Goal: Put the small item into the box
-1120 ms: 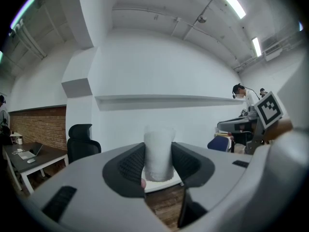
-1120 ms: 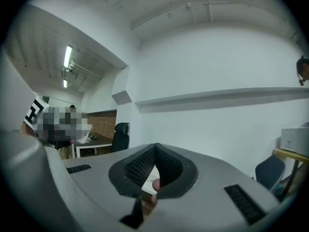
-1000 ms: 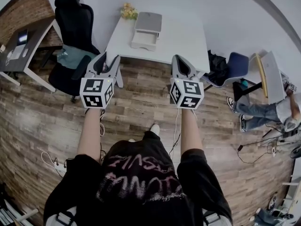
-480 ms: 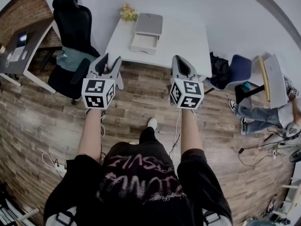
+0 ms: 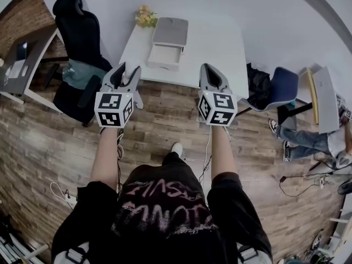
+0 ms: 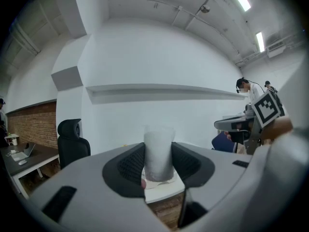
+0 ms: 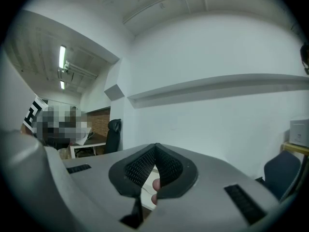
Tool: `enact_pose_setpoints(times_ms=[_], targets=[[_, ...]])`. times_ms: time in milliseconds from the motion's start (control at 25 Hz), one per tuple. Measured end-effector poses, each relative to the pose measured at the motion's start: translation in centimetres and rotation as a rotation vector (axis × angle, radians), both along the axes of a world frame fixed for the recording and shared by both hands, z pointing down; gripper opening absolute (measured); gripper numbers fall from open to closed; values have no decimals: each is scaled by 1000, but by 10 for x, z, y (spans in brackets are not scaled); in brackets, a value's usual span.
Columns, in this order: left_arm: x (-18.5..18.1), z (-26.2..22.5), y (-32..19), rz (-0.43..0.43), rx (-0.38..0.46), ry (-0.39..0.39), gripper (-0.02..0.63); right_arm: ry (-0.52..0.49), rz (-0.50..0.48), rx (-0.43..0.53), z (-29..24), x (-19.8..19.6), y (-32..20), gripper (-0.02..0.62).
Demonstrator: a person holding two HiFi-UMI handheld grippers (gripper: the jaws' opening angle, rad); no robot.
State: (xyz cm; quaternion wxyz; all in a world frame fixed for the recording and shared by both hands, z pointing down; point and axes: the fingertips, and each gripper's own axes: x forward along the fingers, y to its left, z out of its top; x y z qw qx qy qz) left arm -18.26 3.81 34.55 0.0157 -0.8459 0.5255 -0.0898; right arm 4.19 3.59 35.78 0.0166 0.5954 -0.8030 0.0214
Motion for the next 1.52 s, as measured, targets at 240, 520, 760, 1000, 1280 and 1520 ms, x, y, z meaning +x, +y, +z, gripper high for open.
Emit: enact_pose_setpoints(times_ms=[240, 520, 760, 1000, 1280, 1520], targets=[[10, 0, -38, -23, 1, -5, 172, -8, -23, 10, 0, 11, -40, 9], [27, -1, -78, -53, -1, -19, 172, 1, -58, -10, 5, 25, -88, 9], [39, -1, -108, -86, -12, -22, 172, -10, -83, -6, 0, 41, -124, 9], [51, 2, -129, -108, -19, -33, 172, -14, -114, -13, 4, 48, -152, 9], [48, 9, -136, -126, -38, -45, 172, -27, -143, -24, 11, 40, -166, 9], [47, 13, -143, -123, -46, -42, 172, -30, -142, -42, 18, 38, -174, 9]])
